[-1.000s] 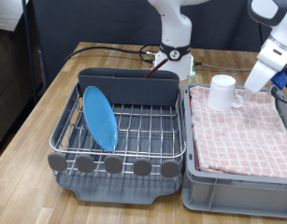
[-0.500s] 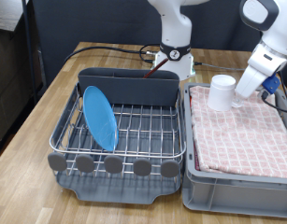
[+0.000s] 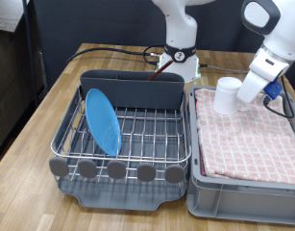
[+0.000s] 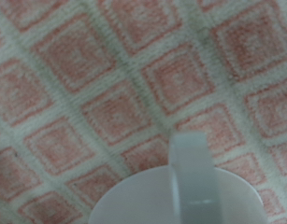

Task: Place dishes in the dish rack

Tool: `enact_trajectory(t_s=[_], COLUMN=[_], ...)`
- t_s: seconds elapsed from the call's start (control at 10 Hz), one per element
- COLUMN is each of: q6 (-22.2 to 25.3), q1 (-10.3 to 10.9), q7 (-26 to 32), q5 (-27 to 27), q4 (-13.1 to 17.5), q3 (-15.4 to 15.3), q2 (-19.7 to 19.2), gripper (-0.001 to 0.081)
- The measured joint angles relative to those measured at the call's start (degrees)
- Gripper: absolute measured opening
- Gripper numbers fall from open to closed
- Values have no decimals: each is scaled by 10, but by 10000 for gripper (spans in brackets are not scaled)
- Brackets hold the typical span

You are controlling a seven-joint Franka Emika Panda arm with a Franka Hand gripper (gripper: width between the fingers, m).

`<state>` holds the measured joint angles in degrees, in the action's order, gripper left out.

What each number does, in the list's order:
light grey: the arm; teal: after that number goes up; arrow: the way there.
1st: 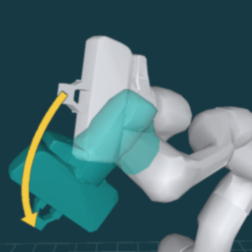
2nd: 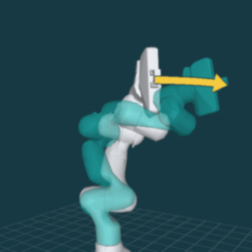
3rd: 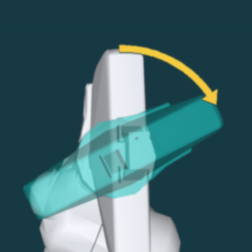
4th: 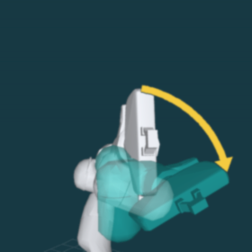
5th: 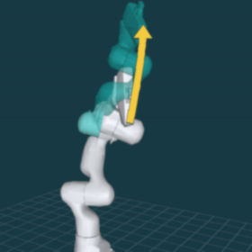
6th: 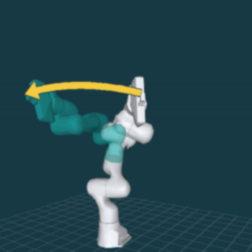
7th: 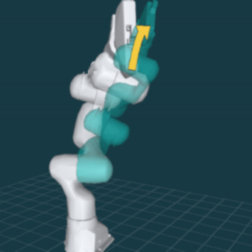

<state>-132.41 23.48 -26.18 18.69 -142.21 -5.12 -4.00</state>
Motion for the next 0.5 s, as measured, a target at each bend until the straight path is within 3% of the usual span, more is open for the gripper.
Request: enact_trajectory(t_s=[0.5], q6=[-21], q1=[-2], q7=[26], q5=[-21], q4=[0], q3=[17], q2=[-2], gripper=[803])
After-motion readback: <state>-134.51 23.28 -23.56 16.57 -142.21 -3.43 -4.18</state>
